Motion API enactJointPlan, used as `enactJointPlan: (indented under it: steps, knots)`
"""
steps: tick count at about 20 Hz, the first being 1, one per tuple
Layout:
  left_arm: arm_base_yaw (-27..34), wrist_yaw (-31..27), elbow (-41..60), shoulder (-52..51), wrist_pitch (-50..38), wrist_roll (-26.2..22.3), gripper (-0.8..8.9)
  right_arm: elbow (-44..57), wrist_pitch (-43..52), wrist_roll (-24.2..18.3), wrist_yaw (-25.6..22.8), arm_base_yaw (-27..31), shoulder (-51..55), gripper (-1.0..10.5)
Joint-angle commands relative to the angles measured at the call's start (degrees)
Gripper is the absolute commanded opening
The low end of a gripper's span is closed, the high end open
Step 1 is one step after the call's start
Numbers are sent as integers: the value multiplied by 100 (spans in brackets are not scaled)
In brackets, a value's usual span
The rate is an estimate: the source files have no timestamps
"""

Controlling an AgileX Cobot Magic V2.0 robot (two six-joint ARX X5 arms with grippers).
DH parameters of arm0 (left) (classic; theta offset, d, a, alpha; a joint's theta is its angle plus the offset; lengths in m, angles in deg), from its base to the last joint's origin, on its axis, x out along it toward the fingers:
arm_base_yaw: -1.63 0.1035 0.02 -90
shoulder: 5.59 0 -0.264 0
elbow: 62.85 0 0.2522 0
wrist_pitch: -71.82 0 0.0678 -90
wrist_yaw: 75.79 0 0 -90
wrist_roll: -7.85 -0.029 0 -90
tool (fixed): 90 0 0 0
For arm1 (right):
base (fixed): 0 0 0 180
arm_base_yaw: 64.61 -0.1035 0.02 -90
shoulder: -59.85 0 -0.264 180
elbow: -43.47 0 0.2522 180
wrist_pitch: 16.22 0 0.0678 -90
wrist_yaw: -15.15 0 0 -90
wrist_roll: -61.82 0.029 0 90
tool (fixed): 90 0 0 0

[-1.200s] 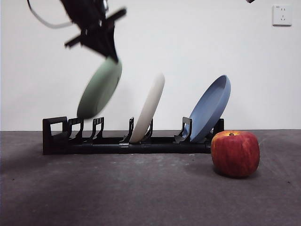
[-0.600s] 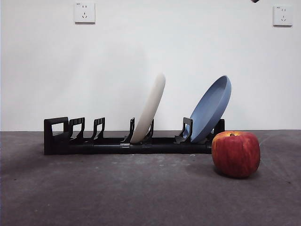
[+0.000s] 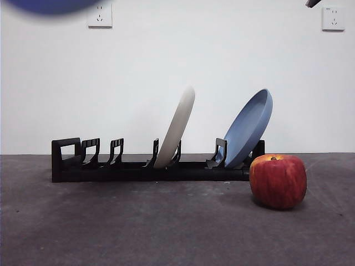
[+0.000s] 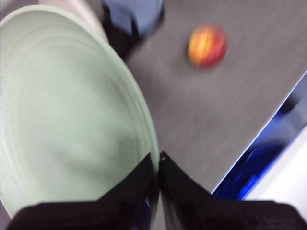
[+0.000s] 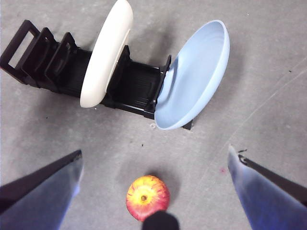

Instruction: Take the green plate from the plate rack,put the plate on the table,take the apple from the table,put the apple in the plate

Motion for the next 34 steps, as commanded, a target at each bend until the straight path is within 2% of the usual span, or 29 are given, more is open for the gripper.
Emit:
enactJointPlan:
  steps: [1, 4, 9, 14, 17, 29, 34]
  knots:
    - [-59, -352, 787, 260, -691, 446, -8, -17, -13, -39, -2, 0, -24, 503]
    - [48, -455, 1200, 841, -1757, 229, -8, -17, -140, -39, -2, 0, -24, 503]
    - [450, -378, 1200, 1945, -2586, -323, -8, -17, -291, -42, -2, 0, -24, 503]
    - [942, 730, 1200, 2835, -2977, -474, -8, -17, -420, -42, -4, 0, -24, 503]
    - [994, 1080, 1200, 3169, -3084, -474, -8, -17, -446, -44, -4, 0, -24, 502]
    - [868, 1674, 1207, 3893, -3008, -310, -8, -17, -514, -63, -2, 0, -24, 502]
    - [846, 1635, 1209, 3923, -2837, -308, 29, -17, -619, -66, -4, 0, -24, 502]
